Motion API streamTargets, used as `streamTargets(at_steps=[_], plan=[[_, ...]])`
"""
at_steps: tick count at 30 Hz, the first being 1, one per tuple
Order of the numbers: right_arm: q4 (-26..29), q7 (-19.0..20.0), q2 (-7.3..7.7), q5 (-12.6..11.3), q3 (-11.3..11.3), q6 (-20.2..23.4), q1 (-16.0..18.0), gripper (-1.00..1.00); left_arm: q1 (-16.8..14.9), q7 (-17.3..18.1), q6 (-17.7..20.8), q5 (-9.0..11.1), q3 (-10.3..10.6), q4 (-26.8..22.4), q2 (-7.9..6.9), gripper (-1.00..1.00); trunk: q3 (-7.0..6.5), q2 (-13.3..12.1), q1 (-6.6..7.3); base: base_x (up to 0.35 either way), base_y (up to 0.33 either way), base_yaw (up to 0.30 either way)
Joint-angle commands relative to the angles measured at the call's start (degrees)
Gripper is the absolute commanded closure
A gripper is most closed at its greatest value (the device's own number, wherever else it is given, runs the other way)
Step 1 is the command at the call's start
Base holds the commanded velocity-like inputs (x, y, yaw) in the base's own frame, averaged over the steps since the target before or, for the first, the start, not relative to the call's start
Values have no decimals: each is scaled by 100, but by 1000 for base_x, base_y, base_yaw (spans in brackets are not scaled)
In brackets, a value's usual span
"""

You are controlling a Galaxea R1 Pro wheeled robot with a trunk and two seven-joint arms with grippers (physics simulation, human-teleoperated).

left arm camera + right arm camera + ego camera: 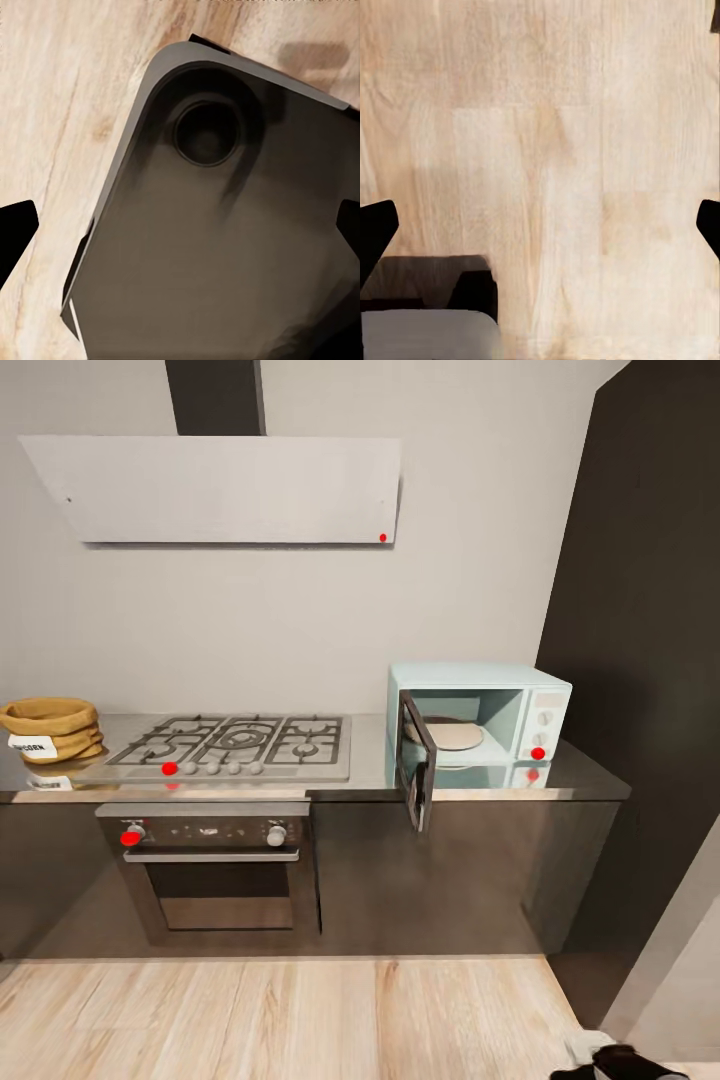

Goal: In the kitchen, take the popcorn bag from the countertop, put it into the microwave, and heat it until the popcorn is cooked so the cooked popcorn ends up inside the bag.

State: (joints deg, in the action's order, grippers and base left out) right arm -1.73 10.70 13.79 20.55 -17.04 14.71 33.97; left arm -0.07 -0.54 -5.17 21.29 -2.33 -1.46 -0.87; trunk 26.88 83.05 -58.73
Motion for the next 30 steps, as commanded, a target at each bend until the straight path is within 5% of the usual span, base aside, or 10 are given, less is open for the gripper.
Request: streamTargets(at_steps=[1,4,7,10,12,30], plan=[[-9,-159,-48,120,-47,-67,-160,-100,-1,-6,-7,4,-21,0,-2,-100,5,3,0,0,0,51],[-15,-720,-263,181,-52,-1360,-921,-100,-1,-11,-2,29,-24,5,-15,-100,5,3,0,0,0,242],[-15,-904,-385,190,-54,-1717,-1268,-100,2,-15,-1,272,-51,6,-28,-100,5,3,0,0,0,290],[-12,-957,-515,243,-53,-1812,-1540,-100,0,-11,-1,746,-64,1,-36,-100,8,3,0,0,0,283],[-12,-968,-537,258,-54,-1902,-1583,-100,-1,-13,-1,858,-65,-2,-36,-100,11,3,0,0,0,267],[-18,-965,-587,292,-45,-1990,-1631,-100,1,-13,-1,923,-64,-3,-56,-100,-14,3,0,0,0,289]])
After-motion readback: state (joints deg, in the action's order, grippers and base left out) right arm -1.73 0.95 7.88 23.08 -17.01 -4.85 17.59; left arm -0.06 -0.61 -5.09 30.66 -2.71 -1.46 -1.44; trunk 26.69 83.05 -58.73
